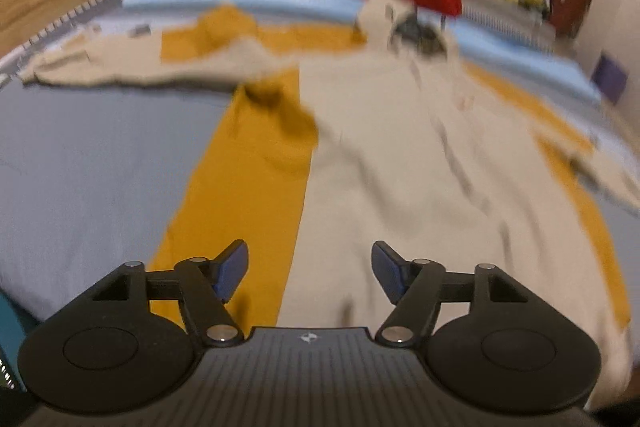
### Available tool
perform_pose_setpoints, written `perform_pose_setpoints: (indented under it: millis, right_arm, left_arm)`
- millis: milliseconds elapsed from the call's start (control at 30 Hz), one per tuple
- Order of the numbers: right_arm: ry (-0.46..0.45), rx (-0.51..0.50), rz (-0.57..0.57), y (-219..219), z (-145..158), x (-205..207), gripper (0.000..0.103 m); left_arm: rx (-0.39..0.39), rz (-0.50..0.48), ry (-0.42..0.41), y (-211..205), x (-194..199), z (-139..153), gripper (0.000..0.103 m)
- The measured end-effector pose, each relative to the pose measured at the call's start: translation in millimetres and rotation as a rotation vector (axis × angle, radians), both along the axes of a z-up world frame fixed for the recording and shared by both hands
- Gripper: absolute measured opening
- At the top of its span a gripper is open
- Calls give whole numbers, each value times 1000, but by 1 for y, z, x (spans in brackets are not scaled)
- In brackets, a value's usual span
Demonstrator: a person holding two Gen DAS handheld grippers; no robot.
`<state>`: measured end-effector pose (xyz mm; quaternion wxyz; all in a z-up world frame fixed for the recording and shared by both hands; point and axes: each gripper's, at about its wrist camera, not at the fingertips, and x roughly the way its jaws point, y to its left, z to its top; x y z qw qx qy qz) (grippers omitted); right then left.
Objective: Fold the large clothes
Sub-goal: 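Lift the hem with both tools and fold it toward the hood, then release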
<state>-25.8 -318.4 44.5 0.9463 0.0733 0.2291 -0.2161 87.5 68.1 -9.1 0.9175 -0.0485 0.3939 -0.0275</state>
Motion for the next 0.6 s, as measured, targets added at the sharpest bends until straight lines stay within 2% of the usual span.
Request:
perform_pose_setpoints:
  millis: [33,100,233,300,400,467,600]
  right_arm:
    - [-52,-40,20,6,10,-4,75]
    - [-119,-112,53,18,25,-9,82]
    - [-164,-238,57,38,38,-7,83]
    - [-176,-298,48,46,40,-2,83]
    - [-197,-360,35,57,46,3,83]
    - [-209,-361,33,60,51,7,83]
    - [-214,-322,67,61,61,17,84]
  left_arm:
    - [-8,13,-35,0,2,5,82]
    - [-3,36,-131,-5,0,22,84]
    - [35,24,-270,-22,-2,52,84]
    - [47,26,-304,-29,4,63,84]
    - [21,21,-335,-29,4,76,84]
    - [6,4,-339,-27,11,81,84]
    - [24,-6,-313,-21,34,99,84]
